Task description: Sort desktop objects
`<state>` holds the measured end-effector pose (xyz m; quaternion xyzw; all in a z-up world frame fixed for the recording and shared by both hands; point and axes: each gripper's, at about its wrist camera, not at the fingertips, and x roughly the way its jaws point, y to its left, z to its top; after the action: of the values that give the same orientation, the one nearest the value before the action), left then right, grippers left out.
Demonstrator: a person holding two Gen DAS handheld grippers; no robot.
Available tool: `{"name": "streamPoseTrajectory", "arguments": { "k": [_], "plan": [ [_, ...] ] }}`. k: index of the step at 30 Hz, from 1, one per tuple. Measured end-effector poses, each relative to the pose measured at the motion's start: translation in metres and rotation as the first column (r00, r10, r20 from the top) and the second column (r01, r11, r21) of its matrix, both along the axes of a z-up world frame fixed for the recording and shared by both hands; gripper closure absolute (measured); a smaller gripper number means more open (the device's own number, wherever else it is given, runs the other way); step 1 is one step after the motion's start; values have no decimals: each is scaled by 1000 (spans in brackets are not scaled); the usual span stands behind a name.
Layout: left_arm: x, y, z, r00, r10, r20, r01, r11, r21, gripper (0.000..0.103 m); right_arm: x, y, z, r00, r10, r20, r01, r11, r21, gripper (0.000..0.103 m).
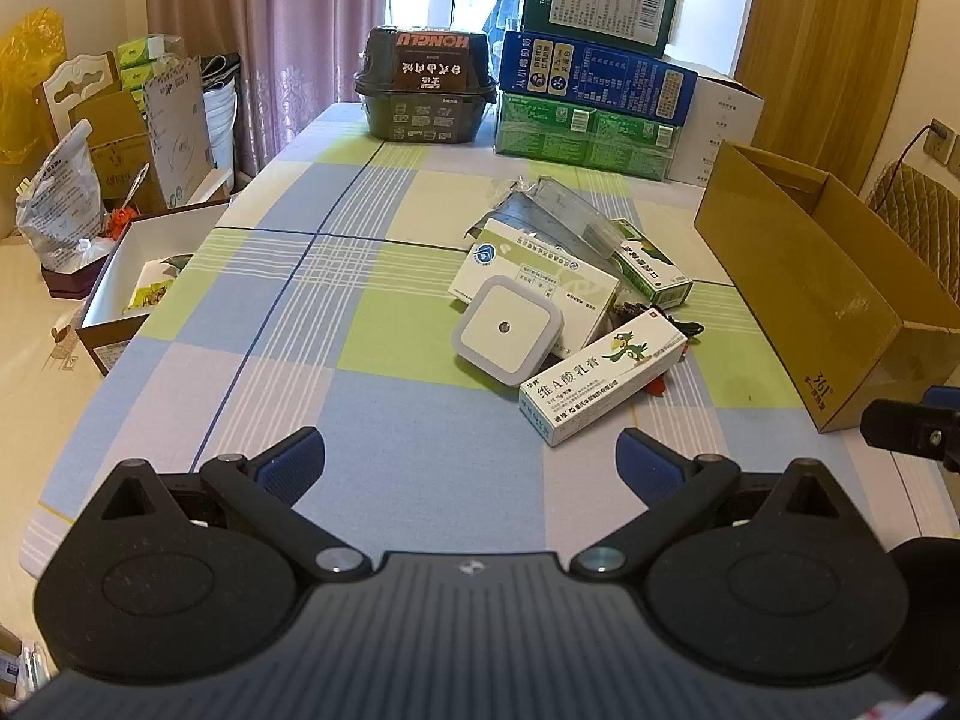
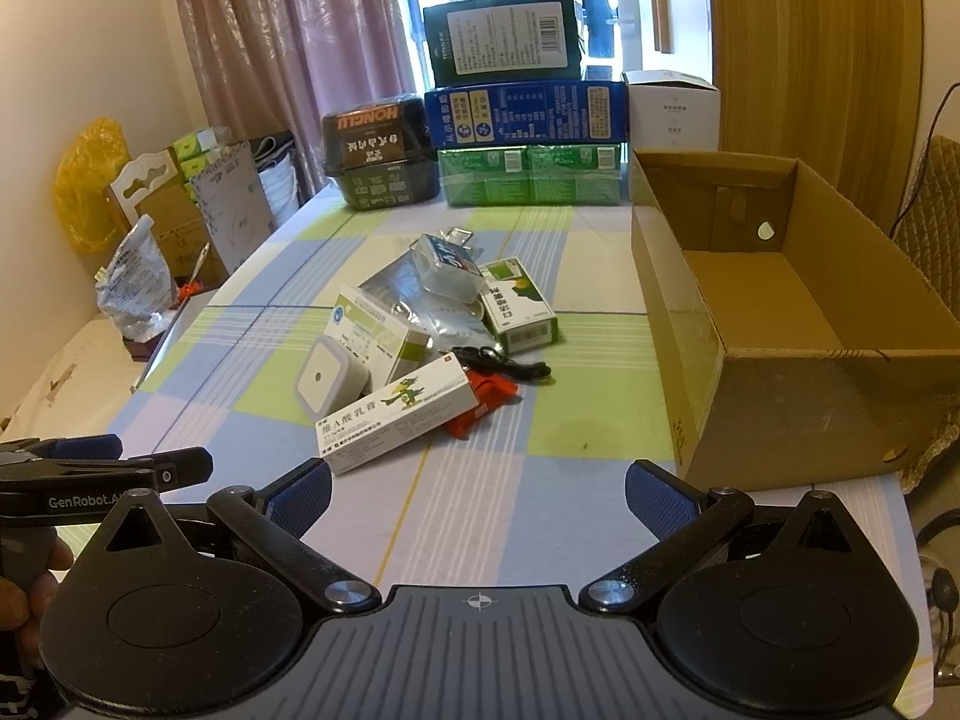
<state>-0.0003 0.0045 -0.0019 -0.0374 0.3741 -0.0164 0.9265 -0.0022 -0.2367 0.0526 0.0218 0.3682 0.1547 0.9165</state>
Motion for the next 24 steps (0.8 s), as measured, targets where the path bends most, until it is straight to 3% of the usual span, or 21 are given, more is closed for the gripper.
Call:
{"name": "streamPoseTrajectory", "arguments": {
  "k": [24],
  "plan": [
    [0, 0, 0, 1000, 9, 1, -9, 1000, 1, 1, 0, 0, 0, 1000, 0, 1, 0, 1000, 1, 2]
  ]
}}
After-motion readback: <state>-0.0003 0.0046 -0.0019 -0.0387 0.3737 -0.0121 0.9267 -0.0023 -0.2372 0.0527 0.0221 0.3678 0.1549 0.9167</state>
